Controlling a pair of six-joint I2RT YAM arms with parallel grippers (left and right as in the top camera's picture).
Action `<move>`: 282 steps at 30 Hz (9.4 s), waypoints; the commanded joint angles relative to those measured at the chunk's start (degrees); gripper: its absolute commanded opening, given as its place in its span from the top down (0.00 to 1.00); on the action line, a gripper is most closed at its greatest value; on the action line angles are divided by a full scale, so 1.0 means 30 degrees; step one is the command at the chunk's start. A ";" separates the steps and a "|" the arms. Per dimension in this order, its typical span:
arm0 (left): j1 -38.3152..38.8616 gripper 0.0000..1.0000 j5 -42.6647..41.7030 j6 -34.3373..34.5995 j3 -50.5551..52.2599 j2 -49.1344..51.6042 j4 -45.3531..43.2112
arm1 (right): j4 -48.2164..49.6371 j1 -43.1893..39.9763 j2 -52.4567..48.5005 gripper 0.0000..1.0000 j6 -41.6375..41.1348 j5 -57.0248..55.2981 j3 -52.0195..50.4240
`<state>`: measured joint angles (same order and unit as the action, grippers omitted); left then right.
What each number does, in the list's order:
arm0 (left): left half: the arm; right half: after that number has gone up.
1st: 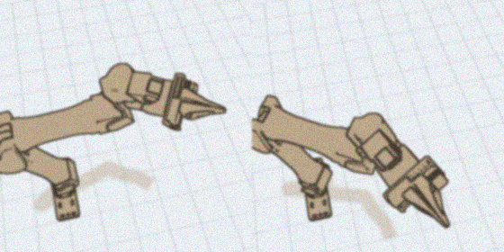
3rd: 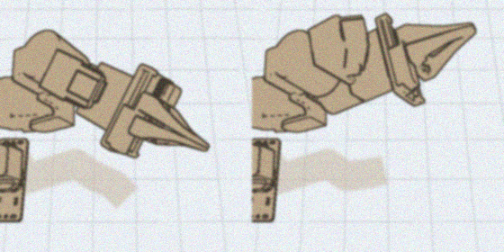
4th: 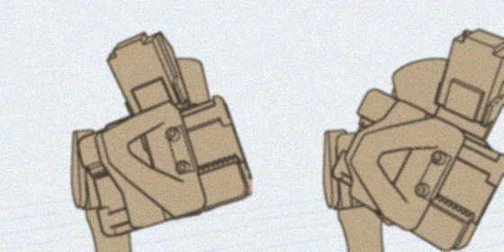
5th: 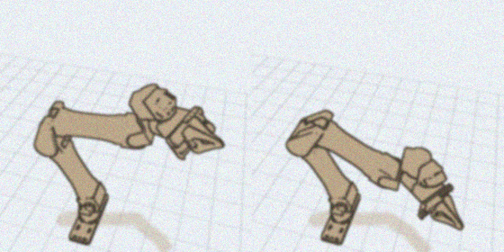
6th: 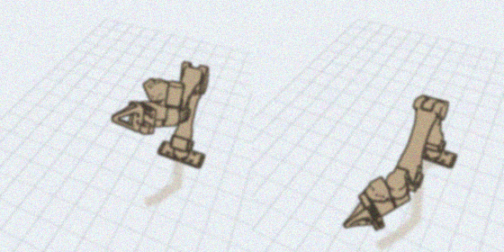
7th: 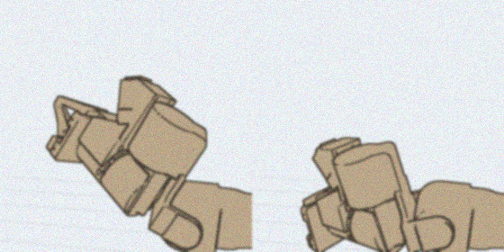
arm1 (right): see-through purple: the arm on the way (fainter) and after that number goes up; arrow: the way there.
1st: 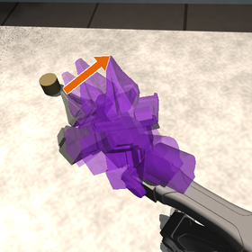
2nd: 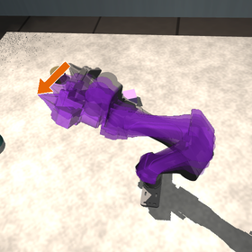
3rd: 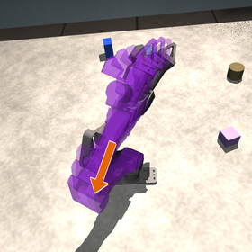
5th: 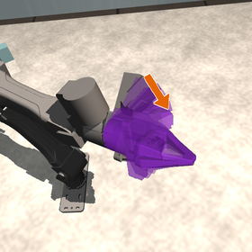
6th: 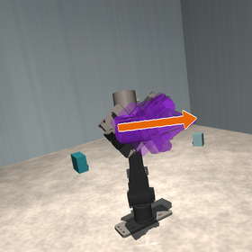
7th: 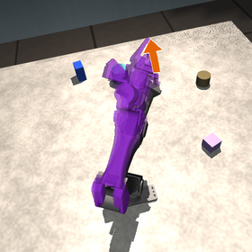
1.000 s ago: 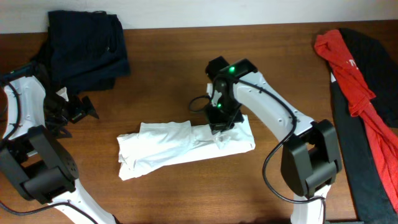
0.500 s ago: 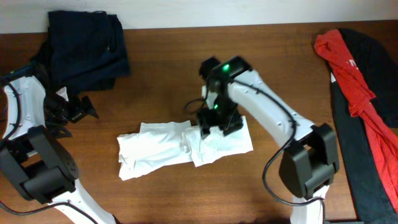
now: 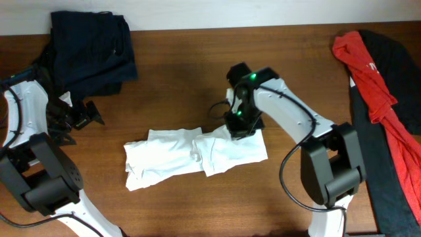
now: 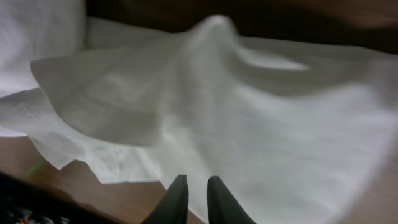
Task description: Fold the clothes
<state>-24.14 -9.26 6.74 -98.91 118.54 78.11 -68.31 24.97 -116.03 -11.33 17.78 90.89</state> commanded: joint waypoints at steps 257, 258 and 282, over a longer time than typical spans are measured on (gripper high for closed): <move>1.3843 0.01 0.0087 -0.0015 -0.3330 -0.3126 0.0984 | -0.9683 -0.9347 -0.1617 0.96 0.3592 0.5413 1.2145; 1.2917 0.01 0.0546 0.0022 -0.3293 -0.3118 0.0896 | -0.9683 -0.8932 -0.1508 0.96 0.3650 0.5661 1.2014; 0.9559 0.04 0.0831 0.0022 -0.3293 -0.3089 0.0627 | -0.3279 0.1173 -0.1180 0.96 0.5202 0.5960 0.0597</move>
<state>5.23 -7.42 6.52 -108.66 109.78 79.96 -83.57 28.64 -120.88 3.14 34.98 99.46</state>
